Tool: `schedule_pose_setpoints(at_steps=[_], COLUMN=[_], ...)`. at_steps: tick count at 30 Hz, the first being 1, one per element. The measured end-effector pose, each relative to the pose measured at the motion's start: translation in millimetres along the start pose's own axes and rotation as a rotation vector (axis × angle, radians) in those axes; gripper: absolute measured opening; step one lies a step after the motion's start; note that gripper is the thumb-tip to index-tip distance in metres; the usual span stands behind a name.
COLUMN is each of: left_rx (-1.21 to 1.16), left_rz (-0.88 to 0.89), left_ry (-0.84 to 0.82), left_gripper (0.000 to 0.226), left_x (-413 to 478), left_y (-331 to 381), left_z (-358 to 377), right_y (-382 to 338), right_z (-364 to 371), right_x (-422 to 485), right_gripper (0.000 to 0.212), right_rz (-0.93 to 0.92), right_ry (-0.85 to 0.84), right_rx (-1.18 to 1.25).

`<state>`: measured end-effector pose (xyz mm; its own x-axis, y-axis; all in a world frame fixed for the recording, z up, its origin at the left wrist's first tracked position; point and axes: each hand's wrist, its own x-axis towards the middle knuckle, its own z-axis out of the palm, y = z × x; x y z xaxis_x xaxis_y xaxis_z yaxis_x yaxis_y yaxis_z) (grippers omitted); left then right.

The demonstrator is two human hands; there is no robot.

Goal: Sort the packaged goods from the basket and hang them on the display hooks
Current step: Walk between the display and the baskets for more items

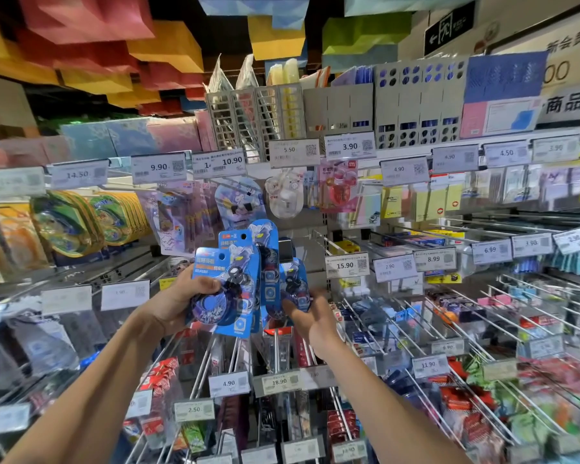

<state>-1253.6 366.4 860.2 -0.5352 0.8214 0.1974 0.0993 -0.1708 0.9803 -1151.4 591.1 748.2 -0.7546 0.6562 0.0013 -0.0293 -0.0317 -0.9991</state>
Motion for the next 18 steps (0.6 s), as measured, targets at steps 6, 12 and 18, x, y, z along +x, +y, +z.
schedule_pose_setpoints(at_steps=[6, 12, 18], left_rx=[-0.007, 0.000, -0.024], left_rz=[0.004, -0.002, 0.034], left_ry=[0.005, 0.031, 0.100], left_gripper=[0.113, 0.083, 0.075], left_x=[-1, -1, 3], left_y=[2, 1, -3], left_z=[5, 6, 7], right_y=[0, -25, -60], right_z=[-3, 12, 31], right_x=[-6, -49, -83], right_gripper=[0.056, 0.034, 0.048], right_rz=[-0.030, -0.432, -0.783], right_ry=[0.256, 0.283, 0.059], right_rx=[-0.312, -0.050, -0.176])
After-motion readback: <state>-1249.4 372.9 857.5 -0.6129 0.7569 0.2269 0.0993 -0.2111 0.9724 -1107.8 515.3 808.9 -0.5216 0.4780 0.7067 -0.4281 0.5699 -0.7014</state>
